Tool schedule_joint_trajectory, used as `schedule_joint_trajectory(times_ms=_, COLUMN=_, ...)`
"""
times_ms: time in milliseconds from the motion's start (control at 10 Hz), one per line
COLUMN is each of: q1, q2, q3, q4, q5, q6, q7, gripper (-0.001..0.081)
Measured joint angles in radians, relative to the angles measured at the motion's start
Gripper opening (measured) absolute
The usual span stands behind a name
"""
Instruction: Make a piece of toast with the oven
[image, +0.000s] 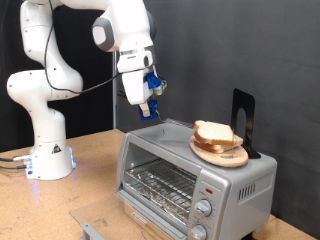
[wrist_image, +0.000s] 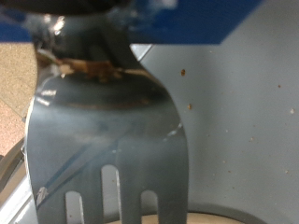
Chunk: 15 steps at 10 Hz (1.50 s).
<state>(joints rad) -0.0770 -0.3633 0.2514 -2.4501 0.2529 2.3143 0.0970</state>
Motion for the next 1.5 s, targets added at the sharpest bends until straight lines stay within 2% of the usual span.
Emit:
schedule_joint_trajectory(times_ms=200, q1=-0.003, q2=0.018, q3=0.0, q4=0.011, q5=0.0, q6=-0.001, q7=0.044, gripper=0.04)
schedule_joint_trajectory(times_ms=500, q1=-0.006, q2=0.098, q3=0.0, q4=0.067, q5=-0.007, q6=0.0, q7=0.098, gripper=0.04)
schedule_joint_trajectory(times_ms=800, q1=-0.006, q2=0.158, q3=0.003, q4=0.115, q5=-0.017, q6=0.011, q7=0.111, gripper=0.04)
schedule_joint_trajectory(times_ms=1500, q1=-0.006, q2=0.224, q3=0.038, q4=0.154, q5=-0.086, q6=0.062, q7=0.198, gripper=0.04)
